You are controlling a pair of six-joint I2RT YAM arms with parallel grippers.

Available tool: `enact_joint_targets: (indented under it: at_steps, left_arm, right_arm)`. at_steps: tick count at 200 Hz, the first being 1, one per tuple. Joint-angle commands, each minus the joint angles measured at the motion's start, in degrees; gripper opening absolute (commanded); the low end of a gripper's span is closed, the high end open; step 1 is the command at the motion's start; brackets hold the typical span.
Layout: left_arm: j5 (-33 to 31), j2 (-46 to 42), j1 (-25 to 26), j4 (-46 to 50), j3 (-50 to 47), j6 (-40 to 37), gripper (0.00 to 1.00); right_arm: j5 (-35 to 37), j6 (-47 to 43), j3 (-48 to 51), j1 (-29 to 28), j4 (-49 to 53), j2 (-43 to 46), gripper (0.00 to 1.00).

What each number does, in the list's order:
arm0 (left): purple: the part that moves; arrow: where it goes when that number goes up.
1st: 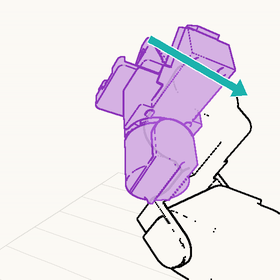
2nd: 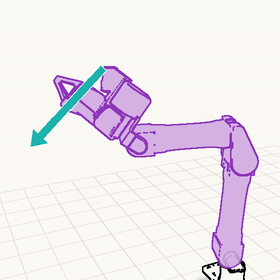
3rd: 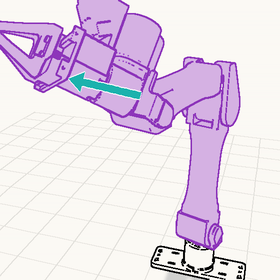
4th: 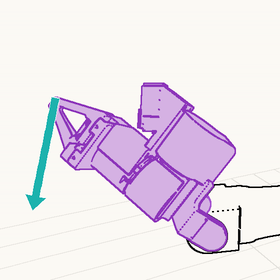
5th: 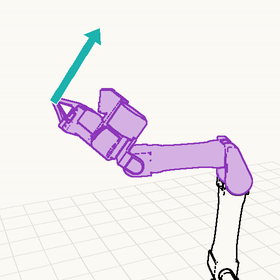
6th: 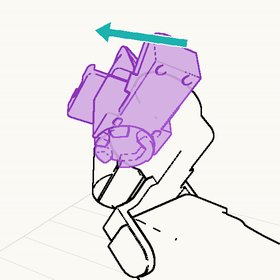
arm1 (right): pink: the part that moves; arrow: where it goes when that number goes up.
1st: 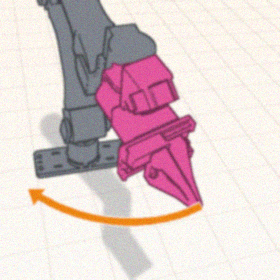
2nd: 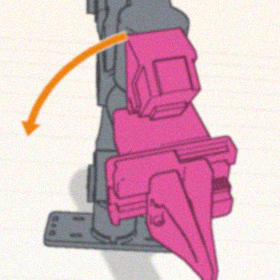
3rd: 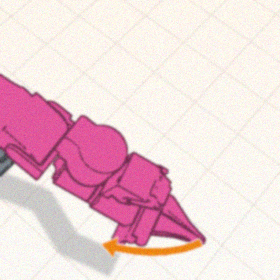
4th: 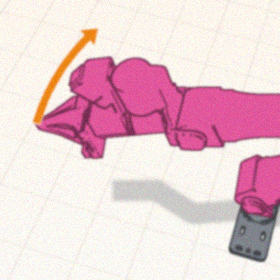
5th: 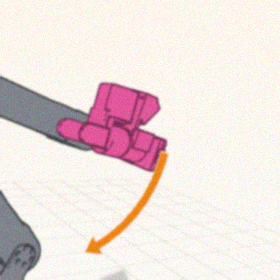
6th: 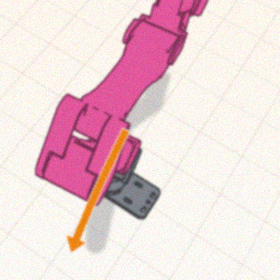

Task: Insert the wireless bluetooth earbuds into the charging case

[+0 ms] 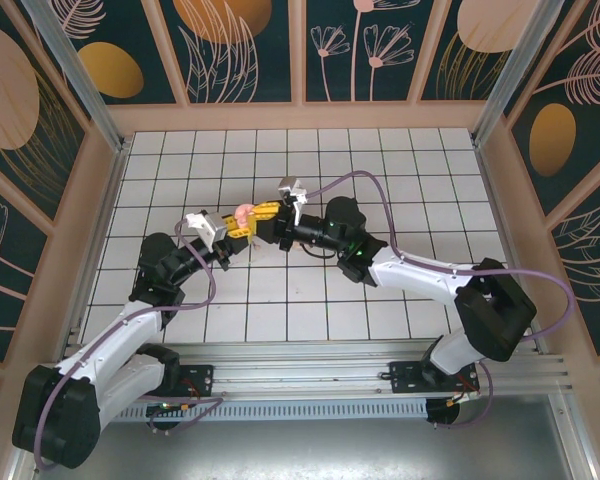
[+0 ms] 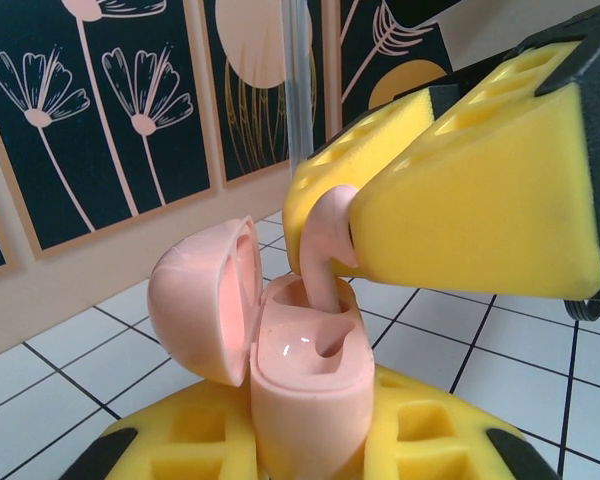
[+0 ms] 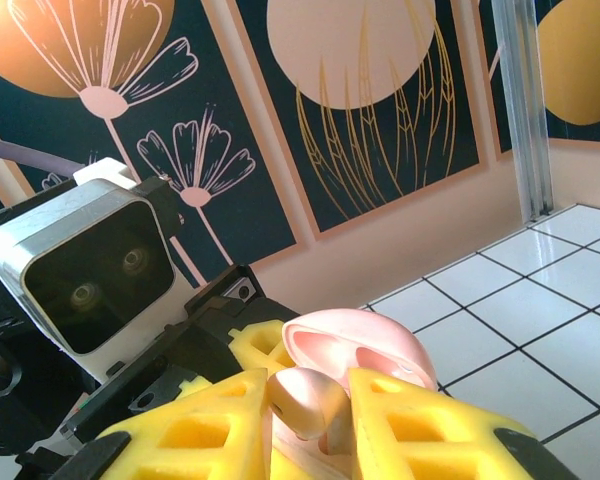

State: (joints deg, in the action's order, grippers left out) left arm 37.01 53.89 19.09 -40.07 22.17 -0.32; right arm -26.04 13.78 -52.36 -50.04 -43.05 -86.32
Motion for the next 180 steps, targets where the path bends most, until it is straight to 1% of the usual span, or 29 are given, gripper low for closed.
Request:
enact_joint_targets:
  at_steps: [1, 48, 180]
  left_arm:
    - [1.23, -1.12, 0.23, -2.64, 0.79, 0.32, 0.09]
    - [1.65, -1.07, 0.16, -2.55, 1.20, 0.32, 0.09]
    - [2.21, -0.77, 0.21, -2.29, 1.30, 0.29, 0.07]
  right_arm:
    - [-0.57, -1.42, -1.73, -0.52, 3.07, -0.78, 0.25]
    - [1.41, -1.70, -1.23, -0.41, 4.10, 0.38, 0.27]
    - [3.60, -1.48, -1.96, -0.41, 4.59, 0.86, 0.45]
